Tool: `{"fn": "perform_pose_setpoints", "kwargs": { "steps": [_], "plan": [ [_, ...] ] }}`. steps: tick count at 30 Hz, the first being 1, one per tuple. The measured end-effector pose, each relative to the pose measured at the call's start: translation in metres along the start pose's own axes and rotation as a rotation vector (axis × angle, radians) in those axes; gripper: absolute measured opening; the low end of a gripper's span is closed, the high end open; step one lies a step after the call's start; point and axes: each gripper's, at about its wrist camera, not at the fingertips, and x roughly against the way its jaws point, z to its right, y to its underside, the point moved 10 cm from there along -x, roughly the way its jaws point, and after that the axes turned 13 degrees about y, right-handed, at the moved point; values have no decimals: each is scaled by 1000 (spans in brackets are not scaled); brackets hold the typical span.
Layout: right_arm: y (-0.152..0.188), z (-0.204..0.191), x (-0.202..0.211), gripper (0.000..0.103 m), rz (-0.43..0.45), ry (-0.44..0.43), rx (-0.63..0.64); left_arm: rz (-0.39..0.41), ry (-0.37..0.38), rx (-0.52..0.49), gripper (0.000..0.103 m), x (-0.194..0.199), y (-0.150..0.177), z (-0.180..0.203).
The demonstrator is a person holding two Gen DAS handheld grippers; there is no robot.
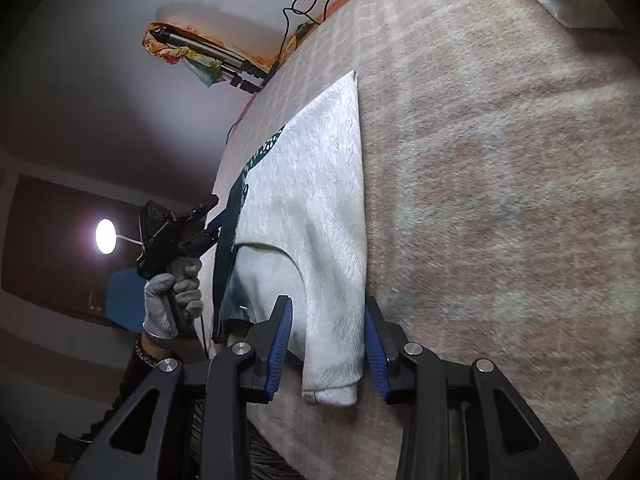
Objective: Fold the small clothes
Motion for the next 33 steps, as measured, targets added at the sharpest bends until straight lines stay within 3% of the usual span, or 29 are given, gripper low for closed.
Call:
{"fn": "perform_pose_setpoints", "kwargs": {
  "steps": [7,15,16,18,23,28,33],
  "plan": [
    [-7,-12,-11,35,6,-32,8,-10,49,-4,48,-18,-3,7],
    [-15,-25,-24,31,28,10,27,-29,-10,-102,45,-38,-3,20],
    [-16,-27,-25,30,36,31,41,-36,-33,-134,45,-41,-1,23],
    [-17,-29,-25,28,53,76,75,-57,-82,-198,29,-45,2,26],
    [-14,-35,-26,15,95,233,182,-80,-171,-327,9,-58,11,30],
    [-12,-44,-27,3,141,399,305,-57,-245,-454,5,-58,13,41],
    [-10,-58,-25,2,213,561,468,-23,-290,-563,4,-50,11,58]
  ]
}}
